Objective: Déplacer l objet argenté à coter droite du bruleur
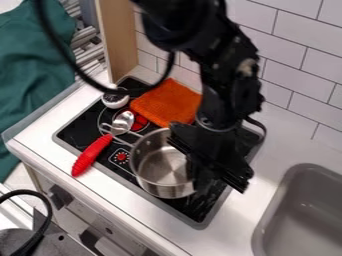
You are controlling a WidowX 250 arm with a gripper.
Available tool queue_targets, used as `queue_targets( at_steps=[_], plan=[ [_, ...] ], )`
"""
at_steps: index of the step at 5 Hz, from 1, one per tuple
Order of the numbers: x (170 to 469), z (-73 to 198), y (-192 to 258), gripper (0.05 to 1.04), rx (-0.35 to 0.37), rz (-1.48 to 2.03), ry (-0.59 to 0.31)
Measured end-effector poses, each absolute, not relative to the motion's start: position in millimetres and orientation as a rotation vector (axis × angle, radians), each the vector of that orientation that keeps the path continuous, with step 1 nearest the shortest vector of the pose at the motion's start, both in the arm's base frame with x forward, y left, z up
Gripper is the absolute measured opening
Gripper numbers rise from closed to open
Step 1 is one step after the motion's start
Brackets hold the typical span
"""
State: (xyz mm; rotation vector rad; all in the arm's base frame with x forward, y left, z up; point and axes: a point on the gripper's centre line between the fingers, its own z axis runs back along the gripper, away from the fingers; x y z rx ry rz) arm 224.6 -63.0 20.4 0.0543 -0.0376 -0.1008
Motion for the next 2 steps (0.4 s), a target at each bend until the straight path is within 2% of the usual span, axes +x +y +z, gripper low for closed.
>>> queue_targets(
  at_steps=[2],
  plan=[
    [223,-13,-66,0.061,0.036,-0.116,0.043]
  ],
)
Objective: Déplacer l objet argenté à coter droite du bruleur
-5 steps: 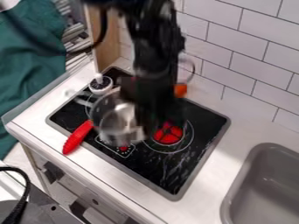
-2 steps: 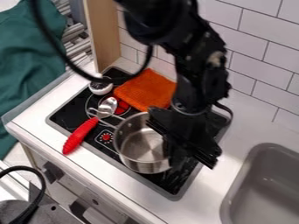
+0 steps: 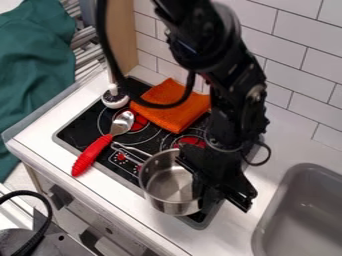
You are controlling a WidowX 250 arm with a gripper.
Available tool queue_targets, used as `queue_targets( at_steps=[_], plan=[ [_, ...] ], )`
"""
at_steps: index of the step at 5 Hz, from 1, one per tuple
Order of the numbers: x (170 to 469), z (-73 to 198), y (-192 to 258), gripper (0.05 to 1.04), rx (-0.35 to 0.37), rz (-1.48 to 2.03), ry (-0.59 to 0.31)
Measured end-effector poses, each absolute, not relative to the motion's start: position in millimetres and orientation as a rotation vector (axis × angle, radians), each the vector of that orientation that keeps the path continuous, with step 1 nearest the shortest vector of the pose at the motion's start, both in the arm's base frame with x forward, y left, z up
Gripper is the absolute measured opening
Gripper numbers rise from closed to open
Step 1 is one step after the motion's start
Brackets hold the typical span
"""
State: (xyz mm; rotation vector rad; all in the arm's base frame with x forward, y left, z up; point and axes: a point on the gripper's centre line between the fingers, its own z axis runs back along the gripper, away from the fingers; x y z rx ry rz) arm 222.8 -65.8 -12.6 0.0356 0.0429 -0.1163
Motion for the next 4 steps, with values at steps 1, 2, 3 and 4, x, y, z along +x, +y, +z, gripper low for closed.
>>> queue_targets(
  at_steps=[1,2,3,4],
  plan=[
    [227,-20,-67,0.061,0.034,-0.114,0.019],
    [235,-23,-72,0.061,0.035,-0.102,-0.053],
    [240,-27,-77,0.061,0.038,-0.072,-0.092],
    [242,-27,-83,0.061,0.000,-0.021,-0.107]
  ],
)
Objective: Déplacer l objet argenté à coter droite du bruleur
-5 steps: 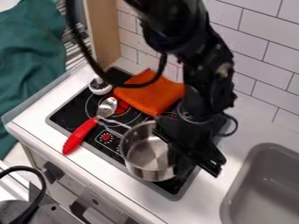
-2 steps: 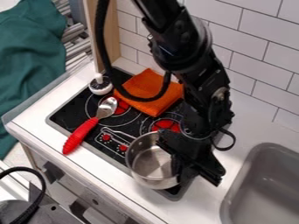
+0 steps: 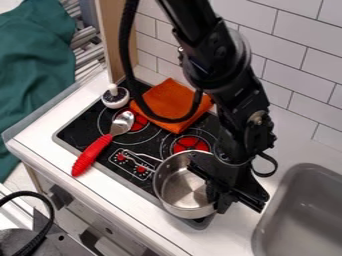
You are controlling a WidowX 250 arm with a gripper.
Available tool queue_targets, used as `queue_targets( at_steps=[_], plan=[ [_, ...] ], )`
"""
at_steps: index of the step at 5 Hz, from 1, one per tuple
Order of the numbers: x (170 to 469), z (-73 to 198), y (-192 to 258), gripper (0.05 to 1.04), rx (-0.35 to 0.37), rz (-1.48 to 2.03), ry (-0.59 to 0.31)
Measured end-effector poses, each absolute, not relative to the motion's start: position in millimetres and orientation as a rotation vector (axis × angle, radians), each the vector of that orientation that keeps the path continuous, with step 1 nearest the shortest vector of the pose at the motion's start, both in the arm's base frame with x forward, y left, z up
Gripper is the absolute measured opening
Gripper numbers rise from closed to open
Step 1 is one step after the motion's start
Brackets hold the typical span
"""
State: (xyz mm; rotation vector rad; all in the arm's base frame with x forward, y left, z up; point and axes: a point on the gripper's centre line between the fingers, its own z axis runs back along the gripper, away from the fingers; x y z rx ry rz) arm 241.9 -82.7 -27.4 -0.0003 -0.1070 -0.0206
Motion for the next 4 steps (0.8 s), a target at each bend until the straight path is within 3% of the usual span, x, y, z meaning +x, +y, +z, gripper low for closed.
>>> queue_targets(
  at_steps=[1,2,4],
  plan=[
    [239,-31,-85,0.084,-0.020,-0.001,-0.081],
    [238,-30,-85,0.239,-0.011,-0.007,-0.050],
    [239,-2,-84,0.825,-0.022,0.002,-0.106]
  ],
)
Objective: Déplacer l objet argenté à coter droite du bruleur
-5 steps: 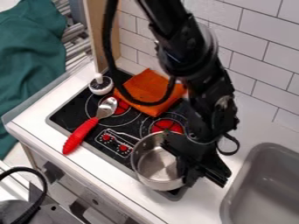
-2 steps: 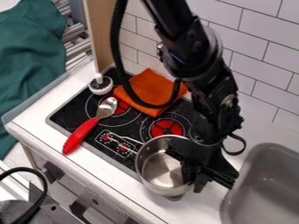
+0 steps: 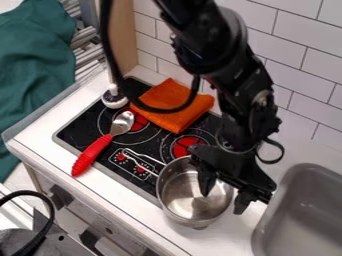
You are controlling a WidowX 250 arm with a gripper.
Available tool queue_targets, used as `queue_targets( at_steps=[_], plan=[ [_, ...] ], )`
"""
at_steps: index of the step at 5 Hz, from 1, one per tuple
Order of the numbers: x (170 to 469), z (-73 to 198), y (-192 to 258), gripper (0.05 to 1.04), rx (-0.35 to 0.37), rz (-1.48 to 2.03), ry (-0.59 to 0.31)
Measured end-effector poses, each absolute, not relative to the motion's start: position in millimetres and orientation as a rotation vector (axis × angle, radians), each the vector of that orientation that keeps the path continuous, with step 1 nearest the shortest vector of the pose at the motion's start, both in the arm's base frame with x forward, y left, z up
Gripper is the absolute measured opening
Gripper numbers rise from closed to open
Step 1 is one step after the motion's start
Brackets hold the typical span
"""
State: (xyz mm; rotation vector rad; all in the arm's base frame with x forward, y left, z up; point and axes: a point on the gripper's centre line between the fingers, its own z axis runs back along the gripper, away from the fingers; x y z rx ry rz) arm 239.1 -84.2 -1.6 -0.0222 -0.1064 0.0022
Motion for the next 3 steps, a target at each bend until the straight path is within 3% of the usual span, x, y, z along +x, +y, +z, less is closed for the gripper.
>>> queue_targets(
  at_steps=[1,3],
  plan=[
    [238.4,10.9,-85.3,1.019,-0.037,-0.001,-0.117],
    [234.1,12.7,-79.2,1.011,-0.030,0.005,-0.092]
  ],
)
